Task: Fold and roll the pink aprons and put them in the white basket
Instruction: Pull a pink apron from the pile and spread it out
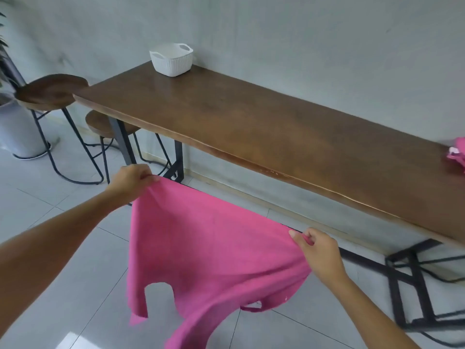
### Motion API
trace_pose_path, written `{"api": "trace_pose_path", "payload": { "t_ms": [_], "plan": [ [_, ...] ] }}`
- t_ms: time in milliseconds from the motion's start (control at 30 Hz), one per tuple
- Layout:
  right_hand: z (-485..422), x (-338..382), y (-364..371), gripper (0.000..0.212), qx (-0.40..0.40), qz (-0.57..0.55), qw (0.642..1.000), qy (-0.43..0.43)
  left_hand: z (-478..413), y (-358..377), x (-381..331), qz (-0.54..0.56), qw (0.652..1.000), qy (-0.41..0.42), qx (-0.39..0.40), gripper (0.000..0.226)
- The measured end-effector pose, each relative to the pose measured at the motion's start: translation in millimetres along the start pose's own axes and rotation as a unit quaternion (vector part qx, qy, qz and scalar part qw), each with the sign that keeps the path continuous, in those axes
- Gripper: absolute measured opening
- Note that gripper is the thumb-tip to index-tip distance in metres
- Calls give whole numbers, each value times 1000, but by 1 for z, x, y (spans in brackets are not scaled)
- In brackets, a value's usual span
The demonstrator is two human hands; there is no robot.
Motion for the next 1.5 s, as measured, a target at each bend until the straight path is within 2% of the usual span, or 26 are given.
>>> {"api": "trace_pose_path", "payload": {
  "t_ms": [200, 367, 467, 600, 700, 833, 967, 1067, 1233, 1500],
  "plan": [
    [2, 4, -12, 56, -42, -25, 998, 36, -17, -6, -22, 10, 999, 50, 13, 26],
    [5, 1, -16, 55, -6, -40, 998, 41, -40, -11, -25, 16, 998, 54, 28, 27],
    [5, -9, -20, 47, 14, -82, 995, 51, -53, -12, -34, 9, 997, 67, 33, 29],
    [-4, -21, -32, 27, 24, -73, 996, 34, -71, -11, -47, 8, 997, 74, 34, 29],
    [-13, -27, -44, 18, -18, -42, 998, 51, -80, -5, -64, 15, 996, 79, 36, 31],
    [-27, -26, -57, 18, -114, -50, 991, 58, -96, 3, -83, 36, 998, 53, 18, 35],
    [-50, -29, -68, 19, -167, -8, 985, 41, -112, 17, -102, 30, 999, 42, 17, 36],
    [-70, -39, -78, 20, -190, 28, 981, 33, -123, 26, -119, 29, 999, 44, 0, 37],
    [-105, -77, -92, 35, -201, 41, 976, 73, -145, 43, -145, -1, 998, 58, -12, 37],
    [-164, -126, -111, 43, -227, -8, 965, 134, -178, 76, -190, -1, 1000, 24, -18, 46]
  ]
}}
Point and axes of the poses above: each hand's wrist, its own z-axis away from the middle knuckle, its own y-axis out of the palm, x = y × z, the point moved 7 cm from there along -z, towards the middle knuckle, and after that the axes turned 10 degrees about -y, right-handed, at the moved point
